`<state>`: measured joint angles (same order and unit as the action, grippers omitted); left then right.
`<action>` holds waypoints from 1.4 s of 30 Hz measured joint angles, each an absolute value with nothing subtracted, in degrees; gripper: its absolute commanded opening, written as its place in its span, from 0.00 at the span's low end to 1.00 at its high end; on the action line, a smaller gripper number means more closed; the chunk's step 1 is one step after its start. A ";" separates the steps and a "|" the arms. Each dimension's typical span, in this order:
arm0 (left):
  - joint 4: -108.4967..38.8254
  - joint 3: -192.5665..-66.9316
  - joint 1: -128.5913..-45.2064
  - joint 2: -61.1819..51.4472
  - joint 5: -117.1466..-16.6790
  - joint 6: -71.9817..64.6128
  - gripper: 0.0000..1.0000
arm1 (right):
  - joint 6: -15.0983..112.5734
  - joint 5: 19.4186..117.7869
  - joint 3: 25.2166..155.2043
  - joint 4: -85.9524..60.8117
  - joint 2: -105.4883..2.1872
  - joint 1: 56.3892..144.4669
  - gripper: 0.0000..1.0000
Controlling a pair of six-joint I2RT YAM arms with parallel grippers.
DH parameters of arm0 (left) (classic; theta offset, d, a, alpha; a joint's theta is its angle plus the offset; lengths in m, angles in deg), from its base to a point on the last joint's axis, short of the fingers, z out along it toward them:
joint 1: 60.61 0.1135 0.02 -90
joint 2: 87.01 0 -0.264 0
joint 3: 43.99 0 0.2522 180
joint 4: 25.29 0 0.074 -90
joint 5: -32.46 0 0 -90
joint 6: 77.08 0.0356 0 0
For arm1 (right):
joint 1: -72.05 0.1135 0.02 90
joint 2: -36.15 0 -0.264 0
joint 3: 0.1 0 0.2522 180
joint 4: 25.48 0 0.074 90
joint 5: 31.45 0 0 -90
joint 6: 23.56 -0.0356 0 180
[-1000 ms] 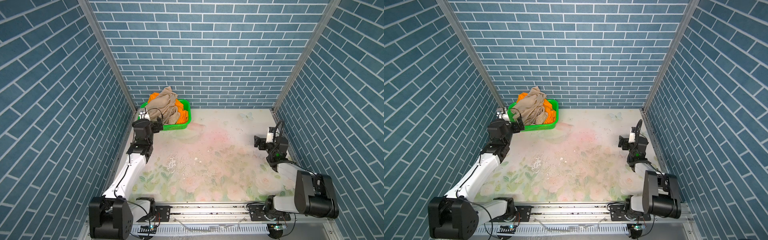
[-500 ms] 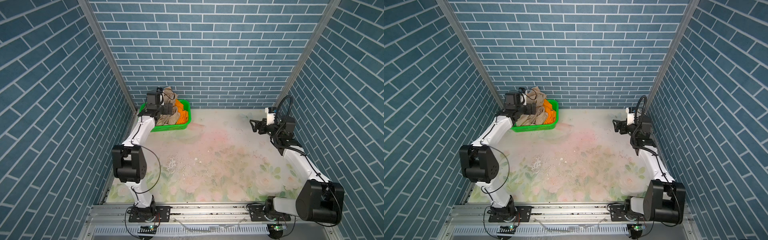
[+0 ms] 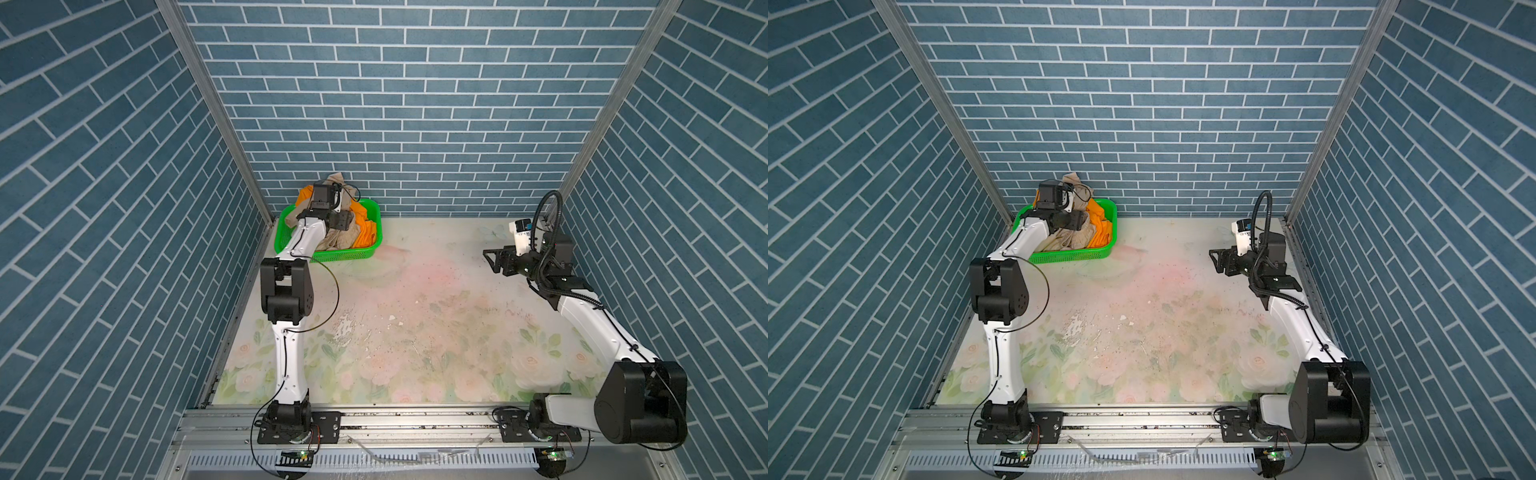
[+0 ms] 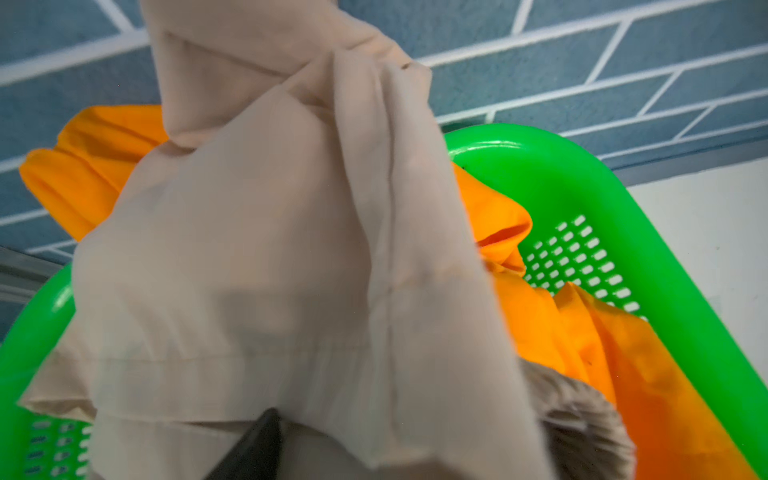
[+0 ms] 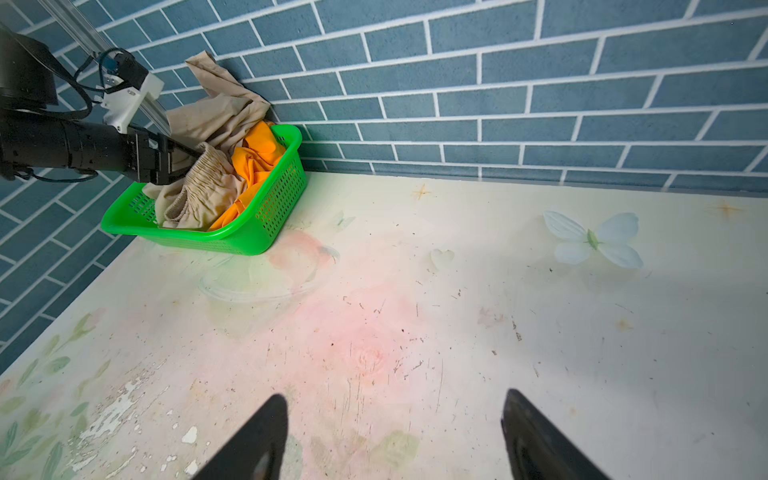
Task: Fold and stack the shorts
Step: 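Lift the beige shorts out with the left gripper and drop them on the table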
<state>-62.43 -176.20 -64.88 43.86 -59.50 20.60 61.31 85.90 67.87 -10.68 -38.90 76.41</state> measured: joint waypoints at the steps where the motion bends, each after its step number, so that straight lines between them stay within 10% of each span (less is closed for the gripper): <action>1: -63.22 -177.93 -64.86 44.36 -59.65 20.65 0.00 | 61.20 85.86 67.87 -10.92 -39.27 76.41 0.76; 23: -94.52 -203.48 -79.29 21.72 -71.17 24.32 0.00 | 60.74 91.46 75.41 -12.82 -45.21 80.49 0.77; 31: -91.35 -189.56 -84.97 17.98 -81.40 22.16 0.00 | 61.31 89.86 73.80 -9.06 -38.50 81.21 0.80; 33: -91.04 -186.87 -87.57 20.91 -82.38 22.18 0.37 | 61.62 88.24 72.00 -7.86 -35.92 81.21 0.80; 35: -91.17 -186.39 -90.45 25.41 -83.04 22.00 0.97 | 61.84 86.28 70.19 -6.35 -34.17 81.21 0.80; 42: -95.26 -188.03 -92.73 33.32 -80.20 18.11 1.00 | 62.05 81.55 67.90 -0.23 -34.22 81.78 0.81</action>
<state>-95.26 -188.03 -92.73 33.32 -80.20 18.11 62.05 81.55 67.90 -0.23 -34.22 81.78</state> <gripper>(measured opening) 0.995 0.808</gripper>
